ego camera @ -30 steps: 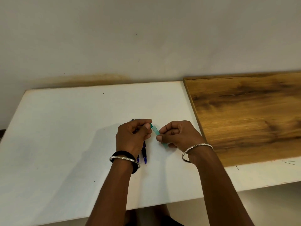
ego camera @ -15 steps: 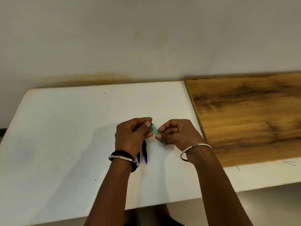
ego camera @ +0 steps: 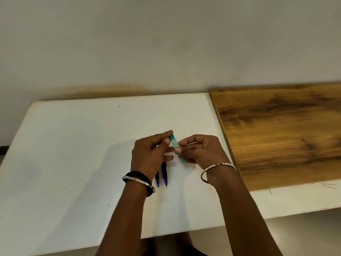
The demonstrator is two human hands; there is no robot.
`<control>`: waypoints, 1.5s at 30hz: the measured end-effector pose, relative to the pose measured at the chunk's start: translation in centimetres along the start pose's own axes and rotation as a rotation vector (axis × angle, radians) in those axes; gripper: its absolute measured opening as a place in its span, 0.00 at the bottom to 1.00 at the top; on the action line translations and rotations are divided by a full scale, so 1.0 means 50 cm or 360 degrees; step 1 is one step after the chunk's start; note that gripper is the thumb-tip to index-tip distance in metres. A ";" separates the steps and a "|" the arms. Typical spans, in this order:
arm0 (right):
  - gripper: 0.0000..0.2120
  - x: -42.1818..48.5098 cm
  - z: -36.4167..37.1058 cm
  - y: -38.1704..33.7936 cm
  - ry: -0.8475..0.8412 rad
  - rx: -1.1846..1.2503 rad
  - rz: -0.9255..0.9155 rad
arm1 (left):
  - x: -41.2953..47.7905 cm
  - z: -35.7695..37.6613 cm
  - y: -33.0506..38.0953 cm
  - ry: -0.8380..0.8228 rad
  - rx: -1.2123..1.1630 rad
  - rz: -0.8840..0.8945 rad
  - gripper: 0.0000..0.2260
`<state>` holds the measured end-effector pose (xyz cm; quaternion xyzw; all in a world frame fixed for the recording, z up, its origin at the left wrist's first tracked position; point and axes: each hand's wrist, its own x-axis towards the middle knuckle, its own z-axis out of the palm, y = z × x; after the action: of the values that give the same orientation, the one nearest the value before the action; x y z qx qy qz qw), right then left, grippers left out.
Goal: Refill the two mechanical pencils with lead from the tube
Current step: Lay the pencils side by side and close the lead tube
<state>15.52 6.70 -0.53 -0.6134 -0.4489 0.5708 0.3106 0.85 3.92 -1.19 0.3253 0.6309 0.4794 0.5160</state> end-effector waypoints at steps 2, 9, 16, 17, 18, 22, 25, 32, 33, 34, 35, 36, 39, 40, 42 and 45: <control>0.10 0.003 0.004 0.000 0.0095 -0.0010 -0.0004 | -0.001 0.000 0.002 0.0226 0.0171 0.0134 0.09; 0.13 0.013 0.016 0.022 0.0219 -0.0443 0.0075 | 0.008 -0.026 -0.008 0.0718 0.0420 0.0120 0.07; 0.13 0.025 0.047 0.046 0.0325 -0.0758 0.0064 | 0.011 -0.034 -0.022 0.0514 0.0843 0.0039 0.10; 0.13 0.026 0.049 0.048 0.0342 -0.0786 0.0056 | 0.012 -0.035 -0.025 0.0472 0.0907 0.0030 0.14; 0.13 0.027 0.050 0.049 0.0355 -0.0806 0.0053 | 0.012 -0.036 -0.026 0.0435 0.0964 0.0018 0.19; 0.12 0.029 0.049 0.050 0.0374 -0.0834 0.0061 | 0.012 -0.032 -0.035 0.0392 0.1053 -0.0013 0.30; 0.12 0.030 0.049 0.050 0.0350 -0.0818 0.0074 | 0.011 -0.030 -0.040 0.0416 0.1081 0.0010 0.31; 0.12 0.030 0.047 0.046 0.0323 -0.0775 0.0120 | 0.016 -0.031 -0.048 0.0451 0.1055 0.0056 0.26; 0.12 0.030 0.047 0.046 0.0325 -0.0773 0.0123 | 0.016 -0.031 -0.049 0.0454 0.1051 0.0064 0.25; 0.12 0.030 0.047 0.046 0.0327 -0.0769 0.0125 | 0.017 -0.031 -0.049 0.0456 0.1049 0.0070 0.25; 0.12 0.030 0.047 0.046 0.0327 -0.0764 0.0125 | 0.017 -0.031 -0.049 0.0461 0.1048 0.0073 0.25; 0.12 0.030 0.046 0.046 0.0325 -0.0759 0.0127 | 0.018 -0.031 -0.049 0.0466 0.1045 0.0074 0.25; 0.12 0.030 0.046 0.045 0.0313 -0.0756 0.0136 | 0.018 -0.033 -0.049 0.0470 0.1033 0.0072 0.26; 0.12 0.029 0.046 0.045 0.0312 -0.0757 0.0134 | 0.018 -0.033 -0.049 0.0468 0.1029 0.0067 0.26; 0.12 0.029 0.045 0.045 0.0310 -0.0762 0.0122 | 0.016 -0.034 -0.048 0.0461 0.1011 0.0059 0.26; 0.13 0.027 0.044 0.044 0.0298 -0.0769 0.0128 | 0.017 -0.039 -0.045 0.0435 0.0972 0.0036 0.25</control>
<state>13.71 6.75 -3.40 -0.7373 -0.5167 0.3997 0.1721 -1.06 3.42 -3.58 0.4046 0.8052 0.3131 0.2998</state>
